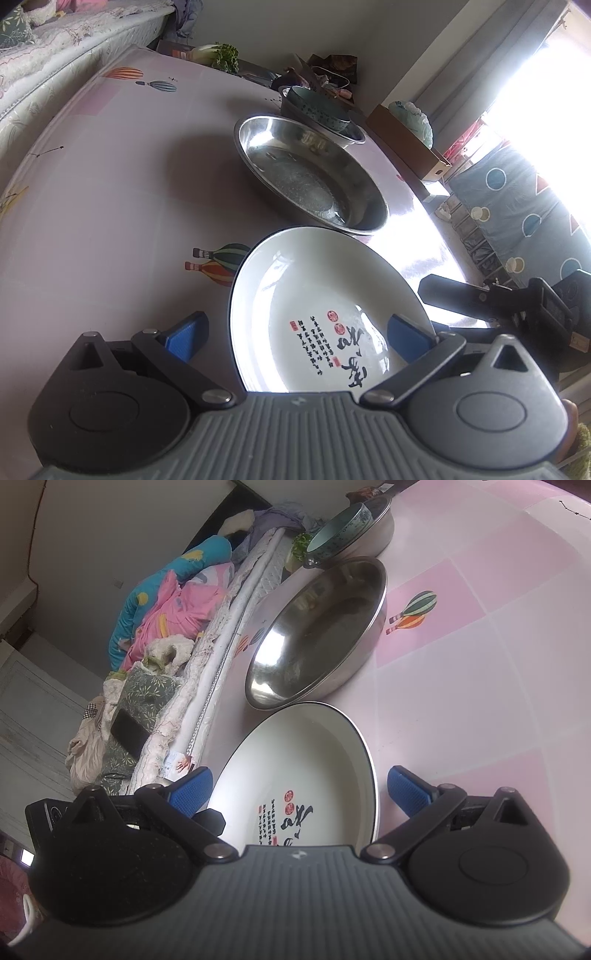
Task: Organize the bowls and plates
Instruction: 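Lift the white calligraphy plate off the table with both grippers, then carry the white plate with both grippers toward the stacked steel bowls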
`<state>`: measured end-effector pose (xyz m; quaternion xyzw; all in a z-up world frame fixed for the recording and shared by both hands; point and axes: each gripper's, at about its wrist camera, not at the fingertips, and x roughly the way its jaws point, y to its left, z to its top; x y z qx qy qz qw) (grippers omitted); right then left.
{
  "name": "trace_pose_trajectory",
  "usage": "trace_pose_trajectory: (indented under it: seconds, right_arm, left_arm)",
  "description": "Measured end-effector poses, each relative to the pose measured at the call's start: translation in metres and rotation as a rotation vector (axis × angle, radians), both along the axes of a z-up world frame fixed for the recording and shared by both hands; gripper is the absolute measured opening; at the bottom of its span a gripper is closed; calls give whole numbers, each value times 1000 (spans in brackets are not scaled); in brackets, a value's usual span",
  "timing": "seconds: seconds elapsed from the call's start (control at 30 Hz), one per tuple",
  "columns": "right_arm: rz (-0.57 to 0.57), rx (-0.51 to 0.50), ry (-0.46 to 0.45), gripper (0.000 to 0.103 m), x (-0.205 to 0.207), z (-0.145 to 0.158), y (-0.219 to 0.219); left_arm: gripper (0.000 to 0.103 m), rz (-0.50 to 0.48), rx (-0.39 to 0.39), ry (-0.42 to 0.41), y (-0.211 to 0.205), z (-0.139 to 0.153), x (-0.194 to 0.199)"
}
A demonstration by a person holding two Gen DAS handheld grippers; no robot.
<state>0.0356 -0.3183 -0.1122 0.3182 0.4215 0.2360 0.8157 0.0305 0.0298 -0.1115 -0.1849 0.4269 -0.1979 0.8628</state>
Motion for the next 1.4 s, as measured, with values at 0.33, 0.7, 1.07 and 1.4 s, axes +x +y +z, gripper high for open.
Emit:
trace_pose_trajectory:
  seconds: [0.33,0.7,1.07,1.4]
  right_arm:
    - [11,-60,-14,102,-2,4,9]
    - [19,-51,-18,102,-1,3,7]
    - [-21,-233,-114,76,-19,10,7]
    - [-14,-312,-126,34,-39,8,9]
  left_arm:
    - [103,11,-55,14,8,-2,2]
    - [103,-36,28,-21,-2,0,-1]
    - [78,-43,246,-120,-21,1,-17]
    - [32,3,237,-97,-9,2,-26]
